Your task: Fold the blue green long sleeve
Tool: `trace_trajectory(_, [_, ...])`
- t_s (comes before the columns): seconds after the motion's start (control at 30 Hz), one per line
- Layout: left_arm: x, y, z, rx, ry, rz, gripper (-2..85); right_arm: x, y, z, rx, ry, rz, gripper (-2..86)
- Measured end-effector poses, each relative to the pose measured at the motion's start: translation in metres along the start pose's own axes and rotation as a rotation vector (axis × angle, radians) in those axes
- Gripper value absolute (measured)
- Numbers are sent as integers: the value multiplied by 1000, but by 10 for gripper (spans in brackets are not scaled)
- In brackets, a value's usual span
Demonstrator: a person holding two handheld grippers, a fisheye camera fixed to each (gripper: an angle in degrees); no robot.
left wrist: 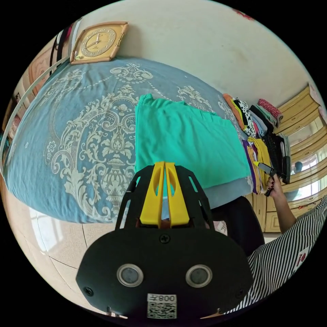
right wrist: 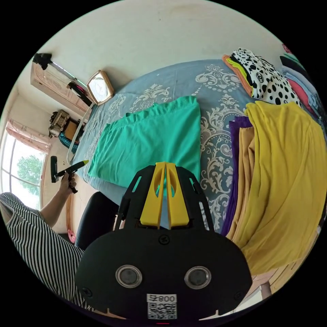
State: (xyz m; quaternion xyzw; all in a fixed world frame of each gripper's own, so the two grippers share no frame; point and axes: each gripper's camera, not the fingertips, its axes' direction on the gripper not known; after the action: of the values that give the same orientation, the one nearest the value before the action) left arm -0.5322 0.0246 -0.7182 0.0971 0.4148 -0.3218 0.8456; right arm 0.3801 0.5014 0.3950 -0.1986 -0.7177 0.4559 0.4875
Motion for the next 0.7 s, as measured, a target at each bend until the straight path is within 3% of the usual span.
trace_trajectory(0.1, [-10, 21, 26, -115, -67, -62, 2, 21, 28, 19, -102, 48, 65, 0])
trace_trajectory(0.17, [-21, 33, 33, -97, -10, -134, 3, 32, 38, 38, -178, 84, 93, 1])
trace_trajectory(0.4, [-7, 51, 23, -67, -9, -100, 15, 30, 63, -23, -33, 111, 117, 8])
trace_trajectory(0.7, [-33, 96, 47, 21, 101, -344, 48, 47, 71, -12, -78, -7, 154, 51])
